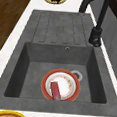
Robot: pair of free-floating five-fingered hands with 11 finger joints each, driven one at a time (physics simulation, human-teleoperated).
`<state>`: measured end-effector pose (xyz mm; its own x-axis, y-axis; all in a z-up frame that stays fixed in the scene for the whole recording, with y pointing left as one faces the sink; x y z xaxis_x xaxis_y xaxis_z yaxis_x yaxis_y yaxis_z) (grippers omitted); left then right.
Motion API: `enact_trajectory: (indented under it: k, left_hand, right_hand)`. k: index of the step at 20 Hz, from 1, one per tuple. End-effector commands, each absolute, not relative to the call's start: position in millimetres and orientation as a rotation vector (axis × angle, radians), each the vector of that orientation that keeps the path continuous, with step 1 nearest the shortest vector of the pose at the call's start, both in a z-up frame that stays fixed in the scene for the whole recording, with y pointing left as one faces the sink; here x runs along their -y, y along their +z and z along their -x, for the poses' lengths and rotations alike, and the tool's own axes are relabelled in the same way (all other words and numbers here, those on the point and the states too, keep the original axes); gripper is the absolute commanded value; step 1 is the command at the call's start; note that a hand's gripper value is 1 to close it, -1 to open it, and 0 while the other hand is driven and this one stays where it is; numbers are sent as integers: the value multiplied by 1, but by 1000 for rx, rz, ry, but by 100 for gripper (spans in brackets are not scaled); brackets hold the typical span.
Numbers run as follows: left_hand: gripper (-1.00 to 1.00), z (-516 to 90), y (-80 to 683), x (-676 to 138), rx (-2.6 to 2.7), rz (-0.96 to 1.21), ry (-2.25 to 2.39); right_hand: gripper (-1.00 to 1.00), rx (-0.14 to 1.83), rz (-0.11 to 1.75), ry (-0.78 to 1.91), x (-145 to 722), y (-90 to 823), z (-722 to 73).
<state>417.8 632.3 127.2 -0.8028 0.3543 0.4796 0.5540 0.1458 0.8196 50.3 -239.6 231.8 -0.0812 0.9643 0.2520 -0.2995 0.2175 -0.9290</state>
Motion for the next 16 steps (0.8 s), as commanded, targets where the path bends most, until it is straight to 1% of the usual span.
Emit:
enact_trajectory:
  k: [1,4,7,13,16]
  left_hand:
    - [100,-418,109,-663,2301,903,-1686]
    - [100,-417,102,-679,2440,933,-1555]
    - [100,-409,136,-694,2480,938,-1490]
    - [100,-390,156,-734,2490,904,-1466]
    - [100,-371,141,-754,2510,896,-1452]
  right_hand:
    - [0,1178,762,1238,240,232,-50]
    - [0,1178,762,1238,240,232,-50]
    - [0,1178,762,1238,240,232,-50]
    - [0,1178,762,1238,240,232,-50]
    - [0,1178,762,1238,240,232,-50]
